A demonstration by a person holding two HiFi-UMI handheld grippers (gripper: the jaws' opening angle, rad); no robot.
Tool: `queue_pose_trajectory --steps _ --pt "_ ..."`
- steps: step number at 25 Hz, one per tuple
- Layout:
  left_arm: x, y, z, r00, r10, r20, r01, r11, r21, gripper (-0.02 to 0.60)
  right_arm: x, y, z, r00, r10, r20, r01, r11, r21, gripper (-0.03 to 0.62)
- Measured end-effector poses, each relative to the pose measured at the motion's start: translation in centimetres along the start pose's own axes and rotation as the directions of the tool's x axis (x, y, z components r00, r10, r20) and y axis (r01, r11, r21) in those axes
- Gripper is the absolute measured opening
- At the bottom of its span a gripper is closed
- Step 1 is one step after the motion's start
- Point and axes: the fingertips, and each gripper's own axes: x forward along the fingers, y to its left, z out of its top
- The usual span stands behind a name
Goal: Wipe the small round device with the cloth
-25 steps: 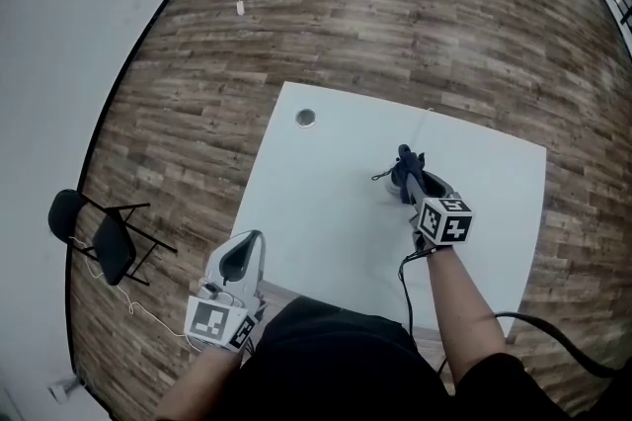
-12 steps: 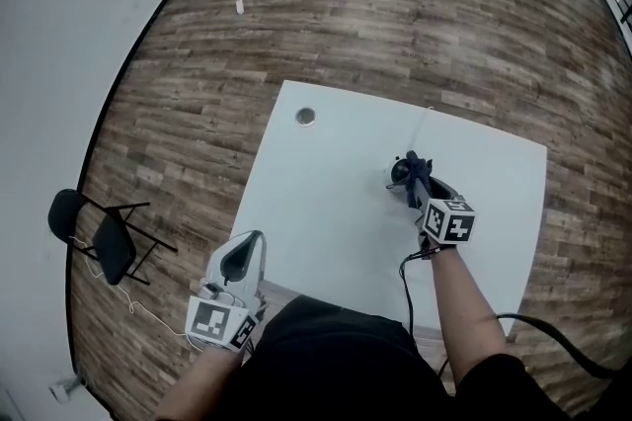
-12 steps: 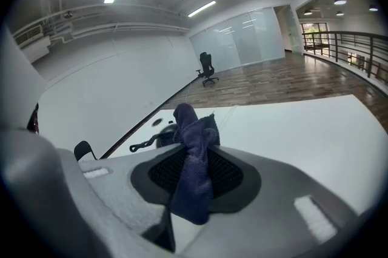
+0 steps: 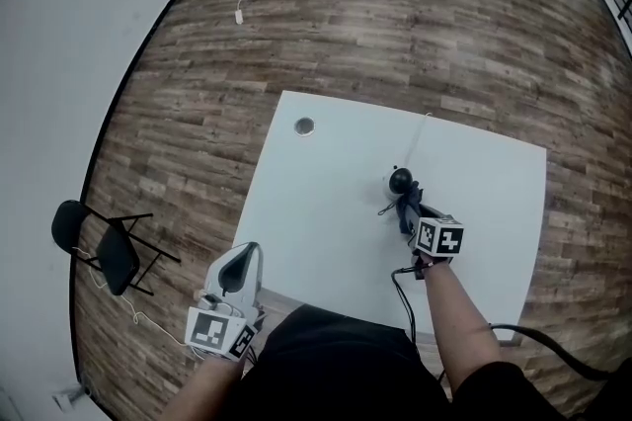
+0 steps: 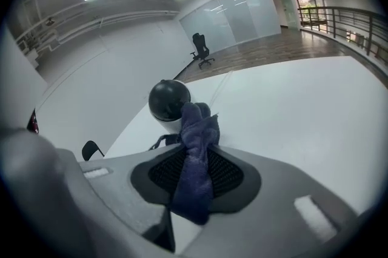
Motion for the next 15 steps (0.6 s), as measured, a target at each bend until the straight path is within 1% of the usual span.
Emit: queue_pose_trajectory --steps 1,3,6,8,9,11,13,15 --pt "0.0 0.0 0.0 1.0 0.0 0.005 0.0 1.0 -0.002 0.006 -0.6 -0.2 0.4 1.0 -0.016 0.025 0.016 1.0 -0.001 0.107" --pt "0.0 0.0 0.2 1.0 0.0 0.019 0.001 1.0 -0.006 0.006 -2.2 -0.2 2.8 0.992 -0.045 0.118 0.052 0.997 -0.051 0.107" --pt "0.2 0.1 0.3 0.999 0.003 0.035 -0.002 1.0 -0.012 0.006 -4.5 1.0 7.2 0.964 -0.048 0.263 0.099 0.978 -0.183 0.107" --pt "0.3 -0.1 0.3 0.999 0.003 0.039 -0.002 1.0 -0.013 0.006 -5.4 2.1 9.5 0.947 -0.033 0.319 0.124 0.955 -0.27 0.107" --pt "0.2 -0.2 0.2 0.999 0.002 0.039 -0.002 1.0 -0.011 0.006 -5.4 2.6 10.3 0.942 -0.026 0.333 0.136 0.941 -0.309 0.107" --pt "-0.1 -0.3 0.2 0.999 0.007 0.037 -0.006 1.0 -0.008 0.006 -5.0 3.4 11.1 0.942 -0.019 0.334 0.151 0.915 -0.375 0.107" --pt "-0.5 -0.1 0.1 0.999 0.02 0.035 -0.019 1.0 -0.011 0.006 -4.0 3.9 11.0 0.952 -0.022 0.306 0.156 0.894 -0.421 0.107" --pt "-1.0 0.1 0.0 0.999 0.035 0.033 -0.035 0.999 -0.017 0.006 -3.2 4.2 10.7 0.96 -0.03 0.277 0.156 0.881 -0.446 0.107"
